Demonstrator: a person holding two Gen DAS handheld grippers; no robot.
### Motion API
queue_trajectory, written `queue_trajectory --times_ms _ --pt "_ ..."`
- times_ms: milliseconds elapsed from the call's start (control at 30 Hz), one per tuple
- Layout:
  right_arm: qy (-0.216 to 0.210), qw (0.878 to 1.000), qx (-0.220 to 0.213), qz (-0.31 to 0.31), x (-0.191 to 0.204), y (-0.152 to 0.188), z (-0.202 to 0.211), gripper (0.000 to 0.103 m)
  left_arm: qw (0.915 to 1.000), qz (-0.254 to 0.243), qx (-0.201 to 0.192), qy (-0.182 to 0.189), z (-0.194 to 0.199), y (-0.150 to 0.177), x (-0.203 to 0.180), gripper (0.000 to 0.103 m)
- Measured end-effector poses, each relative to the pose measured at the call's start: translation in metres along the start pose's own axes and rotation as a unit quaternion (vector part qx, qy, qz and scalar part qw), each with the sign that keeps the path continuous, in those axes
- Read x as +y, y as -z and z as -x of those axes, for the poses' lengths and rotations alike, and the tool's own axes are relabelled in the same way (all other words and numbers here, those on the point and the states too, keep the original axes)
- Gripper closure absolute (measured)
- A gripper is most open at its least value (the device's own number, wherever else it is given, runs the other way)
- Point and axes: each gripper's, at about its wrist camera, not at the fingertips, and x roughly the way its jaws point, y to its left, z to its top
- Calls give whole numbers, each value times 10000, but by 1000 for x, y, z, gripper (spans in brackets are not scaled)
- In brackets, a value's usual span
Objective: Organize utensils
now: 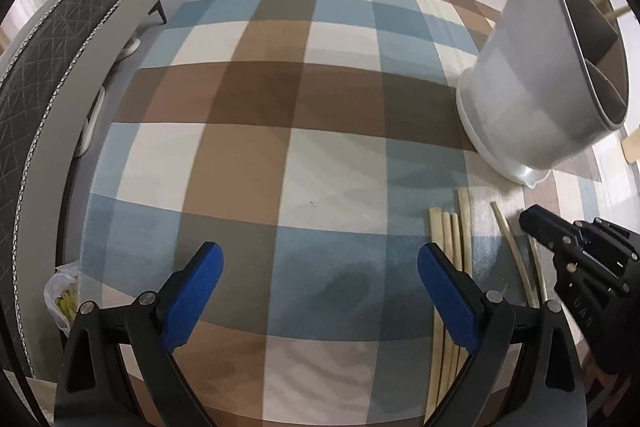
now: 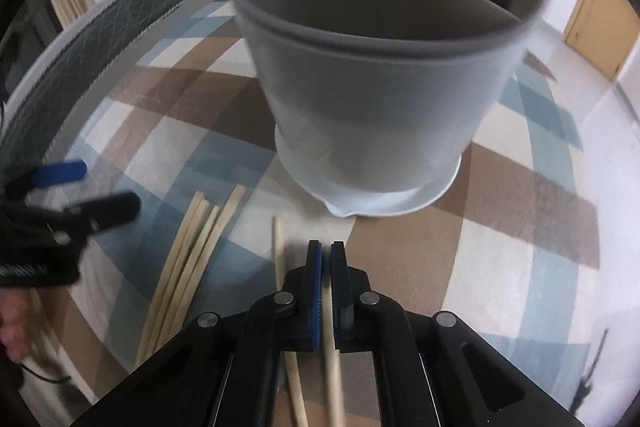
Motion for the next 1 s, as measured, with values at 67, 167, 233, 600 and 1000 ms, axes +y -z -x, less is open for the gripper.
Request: queue_trajectory --times_ms 67,167,233,600,1000 --pt "-102 9998 -51 -188 -8 0 3 100 10000 -35 41 60 0 0 -4 8" --pt "-310 9980 -131 -539 -22 1 9 100 9998 -146 62 139 1 2 -11 8" --pt "-480 9955 -200 -794 -31 1 15 100 9996 -249 101 72 -2 2 -17 8" --pt "-990 9831 -542 -1440 -56 2 36 100 9982 -525 286 -89 -14 6 -38 7" --pt "-1059 9792 -732 -1566 -55 2 49 100 9981 -353 378 -325 -11 9 -29 8"
